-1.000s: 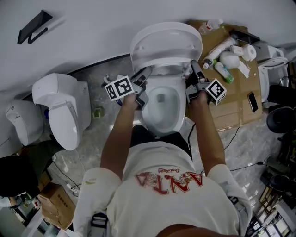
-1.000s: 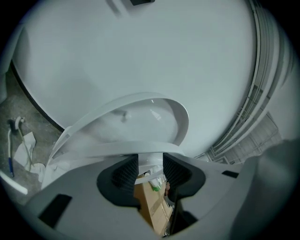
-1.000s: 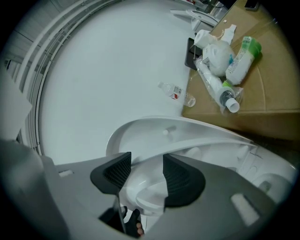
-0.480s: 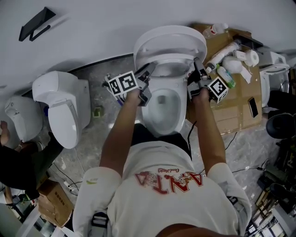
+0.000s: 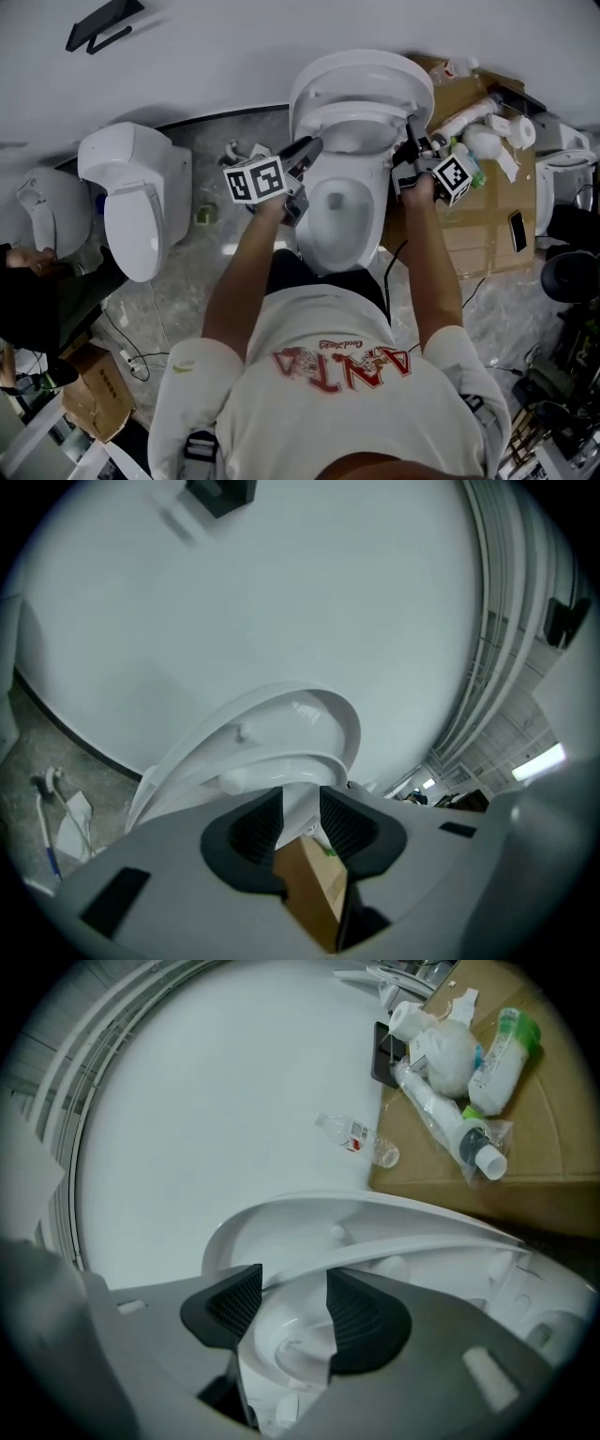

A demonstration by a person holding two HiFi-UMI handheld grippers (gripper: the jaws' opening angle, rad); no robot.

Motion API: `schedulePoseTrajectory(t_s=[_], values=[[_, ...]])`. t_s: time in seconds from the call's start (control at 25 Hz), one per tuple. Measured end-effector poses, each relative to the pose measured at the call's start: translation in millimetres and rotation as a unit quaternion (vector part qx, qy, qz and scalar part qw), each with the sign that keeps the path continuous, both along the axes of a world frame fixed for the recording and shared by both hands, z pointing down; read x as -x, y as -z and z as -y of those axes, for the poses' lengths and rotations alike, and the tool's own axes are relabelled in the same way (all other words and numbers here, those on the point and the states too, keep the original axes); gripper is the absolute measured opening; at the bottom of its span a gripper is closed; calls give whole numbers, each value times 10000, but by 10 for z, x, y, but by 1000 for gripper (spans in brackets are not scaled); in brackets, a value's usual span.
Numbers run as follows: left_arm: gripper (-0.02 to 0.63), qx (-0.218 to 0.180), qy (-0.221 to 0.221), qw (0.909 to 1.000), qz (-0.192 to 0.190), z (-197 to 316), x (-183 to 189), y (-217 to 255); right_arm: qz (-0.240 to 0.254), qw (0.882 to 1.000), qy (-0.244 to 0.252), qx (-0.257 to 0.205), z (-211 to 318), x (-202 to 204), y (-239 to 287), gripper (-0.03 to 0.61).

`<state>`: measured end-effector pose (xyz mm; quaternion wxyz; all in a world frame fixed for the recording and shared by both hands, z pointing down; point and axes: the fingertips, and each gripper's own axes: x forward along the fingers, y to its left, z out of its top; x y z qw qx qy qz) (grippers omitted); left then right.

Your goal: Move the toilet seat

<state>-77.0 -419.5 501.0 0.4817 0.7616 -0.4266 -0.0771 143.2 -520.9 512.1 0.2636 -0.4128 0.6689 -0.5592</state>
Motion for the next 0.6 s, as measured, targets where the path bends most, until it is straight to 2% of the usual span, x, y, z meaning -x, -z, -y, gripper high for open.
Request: schedulePoseTrajectory(t_s=[0.04,0.12,0.24,0.32,0.44,0.6], values=[[125,-132,4,9998,179,-76,23,75,-114,9999,62,-52,-47,6,22,210],[104,-397,-26,9979,504,-215,31,238,-594,9978,236,-198,-171,16,67,151],[94,-683,-16,9941,846,-396,34,445,-1228,9907,461,-360,-407,8,149,95],[92,-828,45,9921,942,-533,14,596,-1495,9861,521,-496,-619,-47,274,8],[89,-1065,77,9882,1102,-752,-99,856,-1673,9816,471,-787,-983,-206,542,3],[72,-1392,173,9783,1528,-1059,-309,1169,-1864,9744,416,-1189,-1475,-443,872,3]])
